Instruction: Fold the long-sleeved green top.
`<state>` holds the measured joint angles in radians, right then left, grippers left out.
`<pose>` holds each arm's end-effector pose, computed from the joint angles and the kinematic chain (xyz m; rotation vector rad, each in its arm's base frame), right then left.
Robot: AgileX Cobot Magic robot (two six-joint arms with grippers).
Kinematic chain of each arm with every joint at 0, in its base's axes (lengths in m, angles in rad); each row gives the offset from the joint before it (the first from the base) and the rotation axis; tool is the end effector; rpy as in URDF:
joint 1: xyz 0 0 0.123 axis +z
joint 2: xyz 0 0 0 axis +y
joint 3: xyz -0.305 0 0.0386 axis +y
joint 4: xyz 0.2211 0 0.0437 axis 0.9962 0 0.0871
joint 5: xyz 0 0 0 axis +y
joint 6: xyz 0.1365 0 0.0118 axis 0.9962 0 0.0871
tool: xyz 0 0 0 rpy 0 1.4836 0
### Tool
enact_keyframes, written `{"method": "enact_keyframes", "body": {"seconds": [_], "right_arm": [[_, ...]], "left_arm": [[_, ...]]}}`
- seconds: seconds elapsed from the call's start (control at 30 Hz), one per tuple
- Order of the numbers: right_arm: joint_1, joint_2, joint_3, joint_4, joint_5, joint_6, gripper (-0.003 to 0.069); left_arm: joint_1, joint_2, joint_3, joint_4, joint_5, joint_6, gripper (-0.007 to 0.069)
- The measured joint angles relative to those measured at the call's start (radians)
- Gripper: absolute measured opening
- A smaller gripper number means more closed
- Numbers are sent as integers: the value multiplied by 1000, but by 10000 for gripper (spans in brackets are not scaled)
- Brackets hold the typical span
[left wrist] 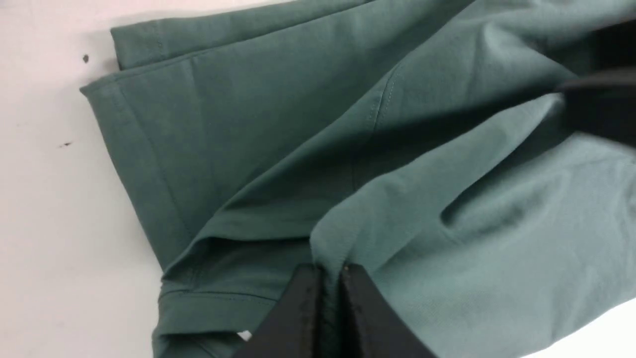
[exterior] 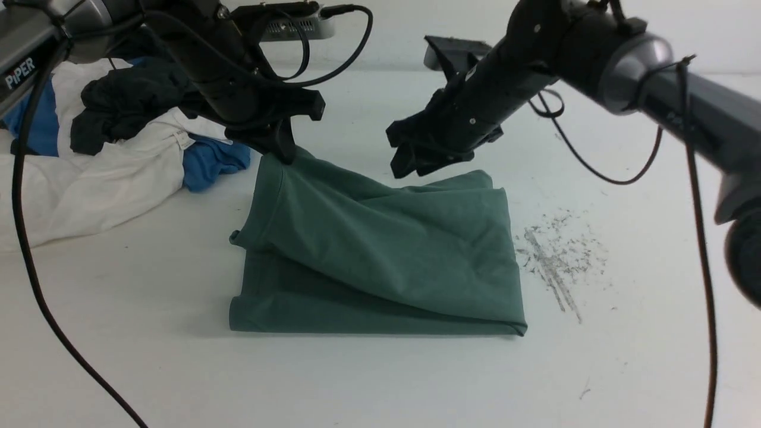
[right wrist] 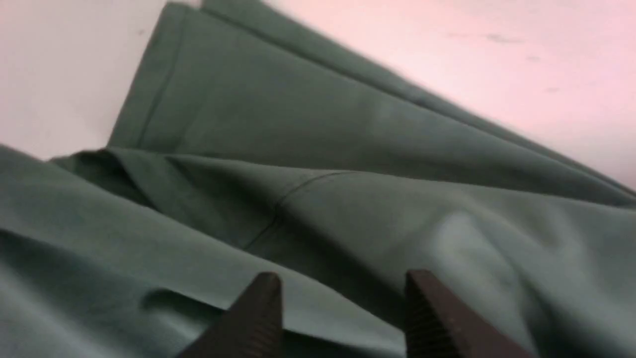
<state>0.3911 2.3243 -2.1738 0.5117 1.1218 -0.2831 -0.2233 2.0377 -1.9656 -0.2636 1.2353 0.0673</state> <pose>0.4525 0.2520 0.2179 -0.7196 2.6035 0.7222 0.4238 -0.1308 0.2814 0.3441 2.7647 -0.4075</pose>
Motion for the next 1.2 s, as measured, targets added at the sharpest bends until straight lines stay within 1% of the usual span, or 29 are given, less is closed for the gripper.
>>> {"method": "enact_keyframes", "body": {"seconds": [0.03,0.1,0.17,0.23,0.4,0.43,0.53,0.67,0.7,0.83,0.9,0.93,1.0,1.03,1.07,1.1,1.13,1.17,1.2], "right_arm": [[0,6,-5,5,4,-7,345],[0,29,-24,40,12,-76,395],[0,43,-37,49,14,-136,429],[0,49,-43,49,14,-179,444],[0,49,-45,51,55,-258,449],[0,49,-46,55,84,-293,450],[1,49,-46,53,95,-360,451],[8,53,-46,40,56,-386,451],[13,63,-46,34,19,-418,451],[27,92,-46,-4,-44,-484,451],[31,102,-46,-10,-54,-488,449],[35,108,-46,-14,-59,-490,441],[40,113,-48,-11,-63,-502,370],[40,113,-49,-9,-63,-505,351],[40,113,-60,-6,-63,-513,252],[40,113,-66,-5,-63,-516,192],[40,113,-80,-5,-63,-517,105],[40,113,-88,-2,-62,-518,57],[40,113,-97,-3,-62,-519,38]], "left_arm": [[0,0,0,0,0,0,16],[0,0,0,0,1,0,16],[0,-2,0,0,1,0,16],[0,-3,0,0,1,0,16],[0,-3,0,0,1,3,16],[0,-3,0,0,1,4,16],[0,-3,0,0,1,4,16],[0,-3,0,0,1,4,16],[0,-3,0,0,1,4,16],[0,-3,0,0,1,4,16],[0,-3,0,-1,1,4,16],[0,-3,0,-1,1,4,16],[0,-3,0,-1,1,4,16],[0,-3,0,-1,1,4,16],[0,-3,0,0,1,4,16],[0,-3,0,3,1,4,16],[0,-3,0,8,1,4,16],[0,-3,0,14,1,4,16],[0,-3,0,18,1,4,16]]}}
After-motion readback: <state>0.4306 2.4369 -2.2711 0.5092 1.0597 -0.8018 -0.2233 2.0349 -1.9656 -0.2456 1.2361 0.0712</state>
